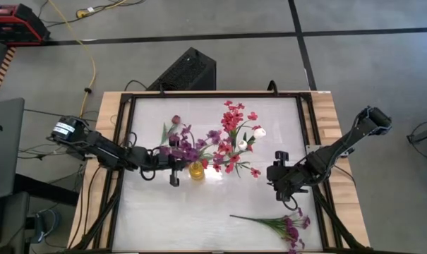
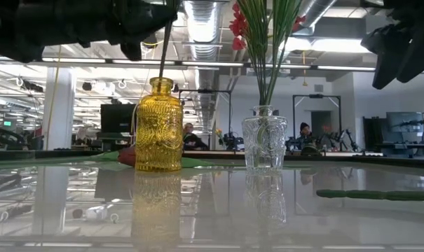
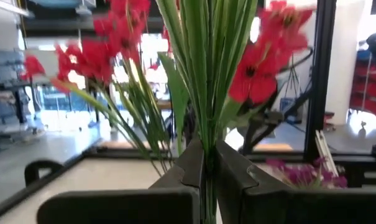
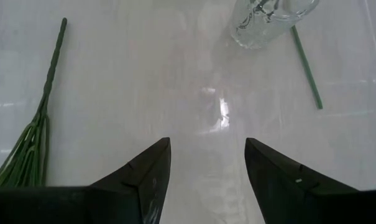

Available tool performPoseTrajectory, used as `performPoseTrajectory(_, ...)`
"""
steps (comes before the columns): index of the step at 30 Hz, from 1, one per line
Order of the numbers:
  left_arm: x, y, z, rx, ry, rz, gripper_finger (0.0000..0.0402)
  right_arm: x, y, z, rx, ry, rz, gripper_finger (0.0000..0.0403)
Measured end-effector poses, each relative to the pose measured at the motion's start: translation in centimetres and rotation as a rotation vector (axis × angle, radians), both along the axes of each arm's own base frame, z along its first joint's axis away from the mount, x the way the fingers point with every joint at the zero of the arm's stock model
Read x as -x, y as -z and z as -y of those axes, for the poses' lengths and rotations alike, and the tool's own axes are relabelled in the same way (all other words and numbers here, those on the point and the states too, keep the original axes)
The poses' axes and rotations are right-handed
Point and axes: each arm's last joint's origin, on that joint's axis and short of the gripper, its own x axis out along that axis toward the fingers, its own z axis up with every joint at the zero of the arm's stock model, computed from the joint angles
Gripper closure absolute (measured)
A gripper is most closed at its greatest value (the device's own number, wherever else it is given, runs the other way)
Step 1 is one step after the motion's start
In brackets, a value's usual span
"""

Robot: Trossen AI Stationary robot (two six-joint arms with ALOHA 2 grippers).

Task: Sort flowers into vase by color
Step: Put the top violet flowers into the yellow vase, then put the violet flowers into the yellow vase

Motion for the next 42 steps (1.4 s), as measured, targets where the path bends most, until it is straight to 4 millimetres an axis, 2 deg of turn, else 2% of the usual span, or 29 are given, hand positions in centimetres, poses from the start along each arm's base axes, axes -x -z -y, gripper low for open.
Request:
performPoseTrajectory(11,-0.3,1.8,0.1,0.056,0.014,-0.158,0.0370,0.0,0.0,0.0,-0.004,0.000,0.003,0.0171)
performPoseTrajectory(21,-0.2,2.2,0.0,0.033,-0.009,-0.212,0.0292,-0.1,-0.1,-0.3,-0.059,-0.015,-0.006,0.0171)
performPoseTrajectory(25,0.5,1.4,-0.2,0.024,-0.016,-0.237,0.0266,-0.1,0.0,-0.3,-0.094,-0.002,-0.018,0.0171)
performPoseTrajectory(30,2.1,0.0,-0.6,0.083,-0.022,-0.383,0.0253,0.0,0.0,-0.4,-0.121,0.008,-0.028,0.0171)
performPoseTrajectory(36,3.4,-2.8,-0.9,0.256,-0.043,-0.601,0.0253,-0.1,0.0,-0.4,-0.122,0.007,-0.026,0.0171)
performPoseTrajectory(42,3.6,-6.1,-0.2,0.378,0.081,-0.843,0.0253,-0.2,-0.1,-0.5,-0.134,0.006,-0.008,0.0171)
